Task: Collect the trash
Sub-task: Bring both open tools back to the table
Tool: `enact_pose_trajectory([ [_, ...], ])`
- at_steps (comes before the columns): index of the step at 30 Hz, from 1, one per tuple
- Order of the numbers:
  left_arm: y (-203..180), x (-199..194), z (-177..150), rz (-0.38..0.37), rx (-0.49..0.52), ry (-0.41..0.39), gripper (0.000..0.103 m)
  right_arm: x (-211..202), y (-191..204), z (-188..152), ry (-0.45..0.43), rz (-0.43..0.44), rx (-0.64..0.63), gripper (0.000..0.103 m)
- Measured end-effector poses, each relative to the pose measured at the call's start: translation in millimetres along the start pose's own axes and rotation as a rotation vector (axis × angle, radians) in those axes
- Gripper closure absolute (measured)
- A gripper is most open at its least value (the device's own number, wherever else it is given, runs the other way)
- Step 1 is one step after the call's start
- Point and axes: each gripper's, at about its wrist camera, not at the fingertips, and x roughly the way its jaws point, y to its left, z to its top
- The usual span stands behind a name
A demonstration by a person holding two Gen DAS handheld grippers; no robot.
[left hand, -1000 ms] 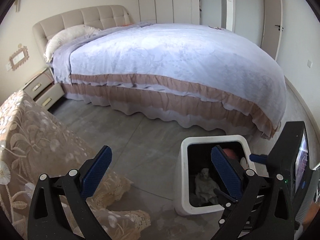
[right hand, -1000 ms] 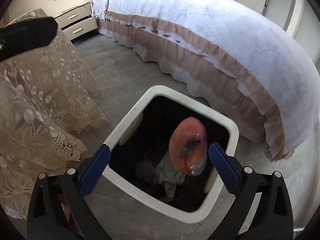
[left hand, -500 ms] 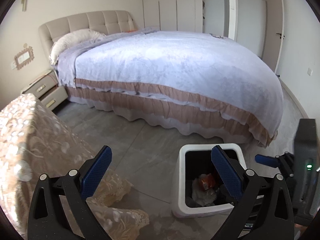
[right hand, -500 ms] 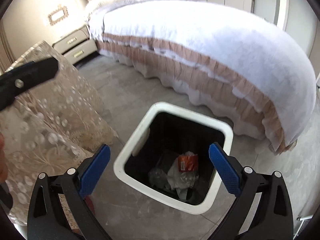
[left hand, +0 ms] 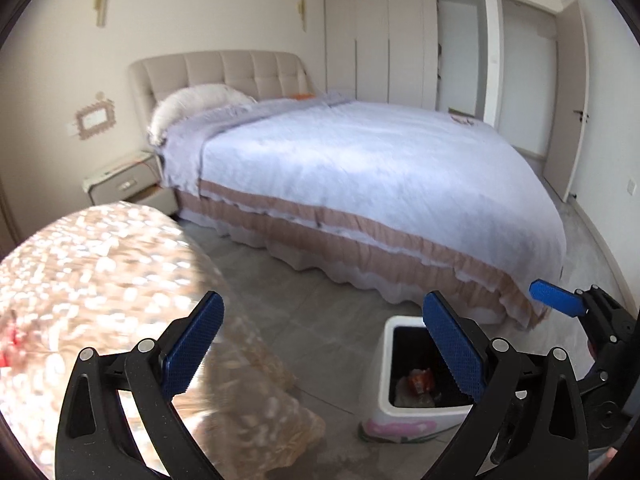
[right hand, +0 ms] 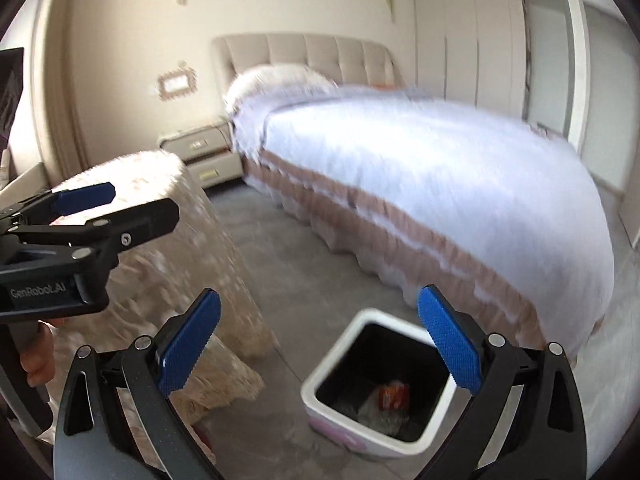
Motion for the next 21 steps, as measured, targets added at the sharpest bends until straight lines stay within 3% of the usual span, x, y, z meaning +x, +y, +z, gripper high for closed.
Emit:
enact_pose_trajectory([
  [10, 59, -76, 2, 0.126, -0.045, -0.086, 0.005, -41, 60, 33, -0.116, 0.085, -0.093, 0.005],
  [21, 151, -142, -22, 0.308, -0.125, -0.112, 0.005, -54, 145, 52, -0.165, 0.268, -0.184, 0.005],
])
